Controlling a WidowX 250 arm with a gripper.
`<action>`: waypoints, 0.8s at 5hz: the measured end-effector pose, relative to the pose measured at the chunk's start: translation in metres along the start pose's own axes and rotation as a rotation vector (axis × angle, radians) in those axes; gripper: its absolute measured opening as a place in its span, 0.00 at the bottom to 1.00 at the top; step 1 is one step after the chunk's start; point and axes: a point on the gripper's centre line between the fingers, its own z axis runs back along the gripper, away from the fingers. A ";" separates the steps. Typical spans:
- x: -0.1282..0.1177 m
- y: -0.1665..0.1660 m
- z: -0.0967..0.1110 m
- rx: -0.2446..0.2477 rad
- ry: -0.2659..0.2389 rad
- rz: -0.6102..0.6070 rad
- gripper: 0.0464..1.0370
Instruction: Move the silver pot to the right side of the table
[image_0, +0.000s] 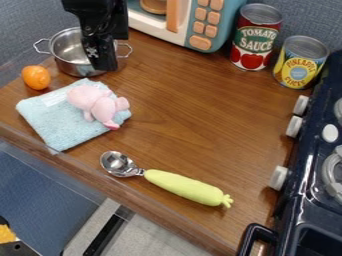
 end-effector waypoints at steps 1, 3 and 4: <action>0.000 0.001 -0.006 0.021 -0.003 0.003 0.96; 0.029 -0.030 -0.028 0.026 -0.014 0.142 0.96; 0.041 -0.047 -0.035 0.001 -0.047 0.181 0.96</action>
